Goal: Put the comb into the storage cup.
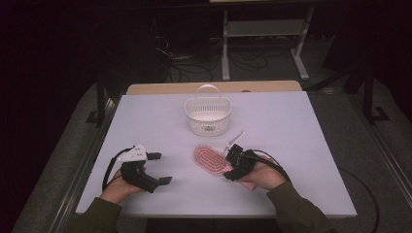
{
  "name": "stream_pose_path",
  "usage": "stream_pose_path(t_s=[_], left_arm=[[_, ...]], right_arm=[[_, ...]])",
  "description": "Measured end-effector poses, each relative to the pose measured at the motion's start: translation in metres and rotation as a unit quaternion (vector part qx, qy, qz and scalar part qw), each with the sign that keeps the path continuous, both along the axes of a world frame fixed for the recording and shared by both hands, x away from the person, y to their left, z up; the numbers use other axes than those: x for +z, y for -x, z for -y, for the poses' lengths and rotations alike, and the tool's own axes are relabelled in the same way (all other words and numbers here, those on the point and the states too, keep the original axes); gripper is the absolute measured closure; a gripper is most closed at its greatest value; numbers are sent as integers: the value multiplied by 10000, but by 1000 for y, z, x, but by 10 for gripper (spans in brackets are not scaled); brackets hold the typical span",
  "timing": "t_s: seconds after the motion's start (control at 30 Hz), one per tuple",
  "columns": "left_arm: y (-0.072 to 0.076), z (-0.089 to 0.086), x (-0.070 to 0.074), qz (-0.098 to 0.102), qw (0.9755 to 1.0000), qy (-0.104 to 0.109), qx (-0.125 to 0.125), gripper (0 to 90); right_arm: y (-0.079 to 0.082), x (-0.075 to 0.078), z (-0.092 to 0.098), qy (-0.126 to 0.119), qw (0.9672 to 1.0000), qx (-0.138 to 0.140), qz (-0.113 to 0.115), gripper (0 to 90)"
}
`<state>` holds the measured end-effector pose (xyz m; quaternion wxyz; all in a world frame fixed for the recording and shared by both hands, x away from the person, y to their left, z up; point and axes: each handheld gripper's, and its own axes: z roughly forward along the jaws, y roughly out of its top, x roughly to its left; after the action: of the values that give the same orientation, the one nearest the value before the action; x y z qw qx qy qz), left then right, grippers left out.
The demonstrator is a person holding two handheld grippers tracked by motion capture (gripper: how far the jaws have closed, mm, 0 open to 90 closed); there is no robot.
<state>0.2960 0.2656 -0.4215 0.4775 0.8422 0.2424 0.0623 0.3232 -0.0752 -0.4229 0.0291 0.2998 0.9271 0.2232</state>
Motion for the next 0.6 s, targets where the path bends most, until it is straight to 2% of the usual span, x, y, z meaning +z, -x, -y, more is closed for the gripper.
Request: stream_pose_path(t_s=[0.6], left_arm=[[0, 0, 0, -1, 10000, -1, -1, 0]], right_arm=[[2, -3, -9, 298, 9993, 152, 186, 644]])
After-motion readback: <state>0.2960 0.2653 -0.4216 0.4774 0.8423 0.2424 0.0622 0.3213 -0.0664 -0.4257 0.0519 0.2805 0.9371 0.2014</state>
